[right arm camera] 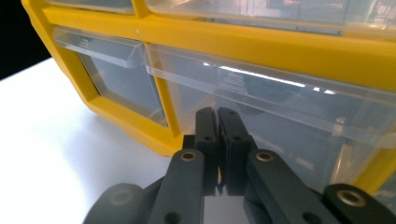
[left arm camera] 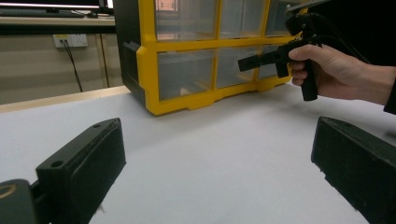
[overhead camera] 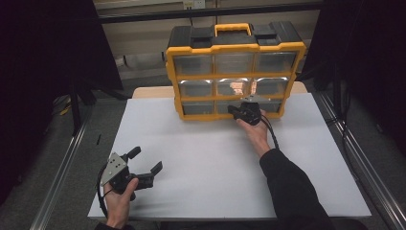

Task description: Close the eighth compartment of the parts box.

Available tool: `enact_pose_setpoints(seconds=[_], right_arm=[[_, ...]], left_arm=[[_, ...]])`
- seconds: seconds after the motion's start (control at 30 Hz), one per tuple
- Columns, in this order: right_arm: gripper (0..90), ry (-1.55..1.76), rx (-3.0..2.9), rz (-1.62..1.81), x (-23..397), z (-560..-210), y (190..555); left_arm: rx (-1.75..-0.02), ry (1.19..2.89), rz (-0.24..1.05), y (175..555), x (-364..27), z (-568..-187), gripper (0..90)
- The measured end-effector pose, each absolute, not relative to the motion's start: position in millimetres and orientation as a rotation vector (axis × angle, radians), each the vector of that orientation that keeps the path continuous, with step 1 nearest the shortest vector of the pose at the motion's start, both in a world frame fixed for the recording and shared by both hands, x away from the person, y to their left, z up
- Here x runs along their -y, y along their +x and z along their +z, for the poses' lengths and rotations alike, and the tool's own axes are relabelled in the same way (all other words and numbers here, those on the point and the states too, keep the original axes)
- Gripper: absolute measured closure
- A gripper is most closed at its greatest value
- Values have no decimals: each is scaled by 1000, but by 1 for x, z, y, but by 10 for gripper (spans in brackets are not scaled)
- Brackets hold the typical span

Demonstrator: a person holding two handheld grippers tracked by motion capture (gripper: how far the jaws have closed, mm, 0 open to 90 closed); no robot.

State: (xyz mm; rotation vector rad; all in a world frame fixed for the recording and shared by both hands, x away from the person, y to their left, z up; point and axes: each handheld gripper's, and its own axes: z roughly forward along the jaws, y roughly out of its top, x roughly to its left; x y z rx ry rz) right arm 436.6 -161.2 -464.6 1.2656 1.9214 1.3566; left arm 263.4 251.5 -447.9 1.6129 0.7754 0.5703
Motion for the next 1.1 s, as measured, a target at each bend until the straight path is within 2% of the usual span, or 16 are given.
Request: enact_pose_setpoints(seconds=[0.27,0.37,0.5,0.57,0.63,0.73,1.1], right_arm=[[674,1235,-1931,1394,168,-464,418],[523,1237,-1915,1389,174,-462,412],[371,1222,-1904,1380,181,-458,403],[246,1219,-1897,1385,185,-456,399],[173,1224,-1885,1396,189,-454,394],[8,1212,-1879,1379,194,-452,388],[4,1225,-1844,1391,218,-440,360]], left_arm=[[-771,1623,576,265,-250,-448,27],[-777,1618,571,265,-249,-448,28],[-774,1619,567,264,-250,-448,27],[-774,1614,570,264,-251,-448,27],[-781,1603,565,263,-250,-449,27],[-781,1617,576,261,-252,-448,27],[-782,1619,588,261,-252,-448,28]])
